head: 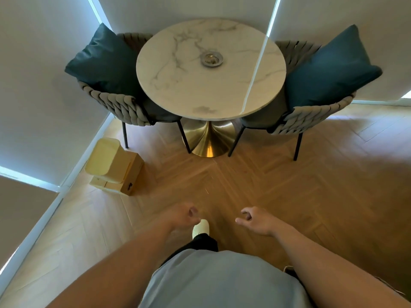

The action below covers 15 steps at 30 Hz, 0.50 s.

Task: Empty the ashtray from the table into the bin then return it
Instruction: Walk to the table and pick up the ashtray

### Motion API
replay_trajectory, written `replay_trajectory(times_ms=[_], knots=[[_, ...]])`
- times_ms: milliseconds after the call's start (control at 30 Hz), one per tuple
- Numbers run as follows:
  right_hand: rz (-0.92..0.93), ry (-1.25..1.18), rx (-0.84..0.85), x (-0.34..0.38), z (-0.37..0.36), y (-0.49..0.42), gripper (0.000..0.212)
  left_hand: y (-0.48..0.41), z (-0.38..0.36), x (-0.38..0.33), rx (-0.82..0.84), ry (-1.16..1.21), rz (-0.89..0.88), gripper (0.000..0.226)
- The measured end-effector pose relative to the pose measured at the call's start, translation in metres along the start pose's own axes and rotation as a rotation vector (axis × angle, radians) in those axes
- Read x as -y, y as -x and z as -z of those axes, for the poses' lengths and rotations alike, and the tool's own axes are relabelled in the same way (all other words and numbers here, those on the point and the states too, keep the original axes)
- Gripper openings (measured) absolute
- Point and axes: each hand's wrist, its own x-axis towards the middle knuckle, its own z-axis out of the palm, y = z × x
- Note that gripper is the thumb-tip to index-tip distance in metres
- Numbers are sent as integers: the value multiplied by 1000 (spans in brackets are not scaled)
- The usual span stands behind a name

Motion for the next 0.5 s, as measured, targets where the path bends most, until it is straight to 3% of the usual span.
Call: replay_trajectory(times_ms=[200, 500], knots=[[-26, -47, -26, 48, 49, -50, 69, -57, 78, 10, 14, -3, -18, 45], [-18, -31, -5, 87, 122, -108, 66, -119, 138, 0, 53, 5, -24, 44]])
